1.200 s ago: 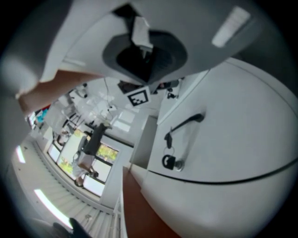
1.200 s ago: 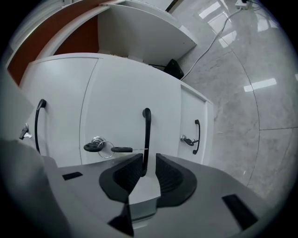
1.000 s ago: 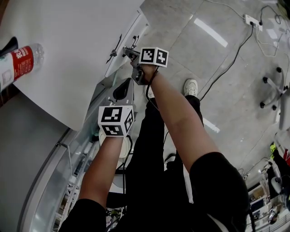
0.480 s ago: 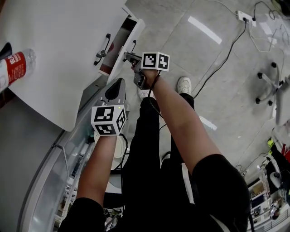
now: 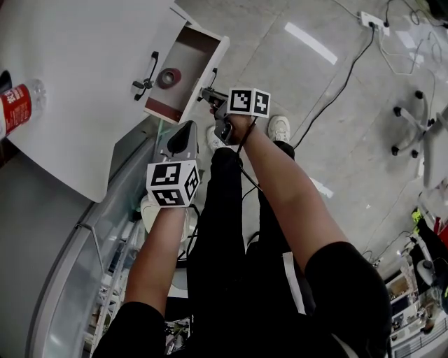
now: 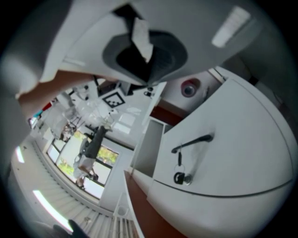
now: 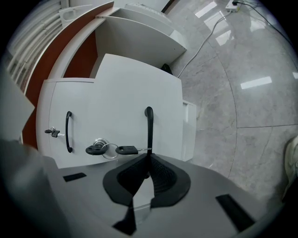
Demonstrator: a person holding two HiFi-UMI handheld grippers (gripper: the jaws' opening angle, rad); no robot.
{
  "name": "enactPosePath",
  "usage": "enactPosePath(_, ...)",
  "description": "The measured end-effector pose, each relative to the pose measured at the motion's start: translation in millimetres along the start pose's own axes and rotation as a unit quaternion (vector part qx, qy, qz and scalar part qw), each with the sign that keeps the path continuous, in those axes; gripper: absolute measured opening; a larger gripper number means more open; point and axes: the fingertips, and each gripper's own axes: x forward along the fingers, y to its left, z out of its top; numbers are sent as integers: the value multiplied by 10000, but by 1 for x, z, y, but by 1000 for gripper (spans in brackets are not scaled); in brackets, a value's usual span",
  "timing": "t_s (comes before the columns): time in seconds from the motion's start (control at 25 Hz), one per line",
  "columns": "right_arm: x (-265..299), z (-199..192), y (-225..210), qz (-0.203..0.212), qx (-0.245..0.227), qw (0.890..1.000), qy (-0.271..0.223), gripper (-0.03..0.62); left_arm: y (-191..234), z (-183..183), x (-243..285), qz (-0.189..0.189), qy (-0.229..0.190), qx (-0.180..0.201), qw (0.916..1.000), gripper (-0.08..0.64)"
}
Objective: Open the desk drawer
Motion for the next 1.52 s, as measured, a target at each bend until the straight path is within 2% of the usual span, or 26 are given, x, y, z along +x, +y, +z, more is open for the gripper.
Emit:
enactPosePath(0.32, -6, 0, -3, 27, -7, 10000, 17, 14, 6, 6, 1, 82, -64, 15, 9999, -2)
enactPosePath(0.48, -7, -2, 0, -90, -362, 9993, 58, 17, 5, 5, 3, 81, -37, -2, 10000, -2)
enactPosePath(0.52, -8, -2, -3, -168, -455, 9988, 59, 40, 4, 4, 3, 67, -30, 5, 10000, -2)
enactPosePath(0.64, -15, -3, -10, -347, -576, 9977, 51, 195, 2, 5, 4, 45, -18, 41, 10000, -2)
enactPosePath(0.72, -25, -7, -9, -415, -786, 9960, 111, 221, 0, 6, 4, 51, -24, 25, 10000, -2)
enactPosePath(0.8, -43, -11, -7, -623, -1186, 9908, 197, 196, -4, 10, 6, 61, -65, 1, 10000, -2)
enactPosePath(0.84, -54, -12, -6, -840, -1478, 9851, 244, 31, -6, 13, 7, 66, -94, -6, 9999, -2)
enactPosePath(0.88, -65, -13, -4, -1046, -1825, 9772, 293, -2, -8, 16, 8, 75, -124, -14, 9999, -2)
enactPosePath(1.0, -100, -13, 16, -1321, -2776, 9513, 225, -3, -19, 26, 10, 107, -202, -42, 9997, -2)
enactPosePath(1.16, -158, -4, 51, -1620, -3270, 9306, -287, -3, -43, 44, 4, 130, -263, -72, 9995, -2)
enactPosePath(1.24, -188, 2, 72, -1714, -3287, 9273, -514, -3, -58, 58, -6, 135, -341, -187, 9992, -2)
enactPosePath(1.36, -231, 9, 108, -1753, -3002, 9351, -695, -3, -87, 81, -27, 108, -351, -251, 9990, -2)
enactPosePath(1.44, -258, 21, 137, -1754, -2858, 9382, -855, -3, -109, 104, -41, 48, -405, -96, 9991, -2)
enactPosePath(1.52, -284, 39, 170, -1665, -2887, 9363, -1110, -3, -132, 133, -56, -6, -567, 175, 9982, -2)
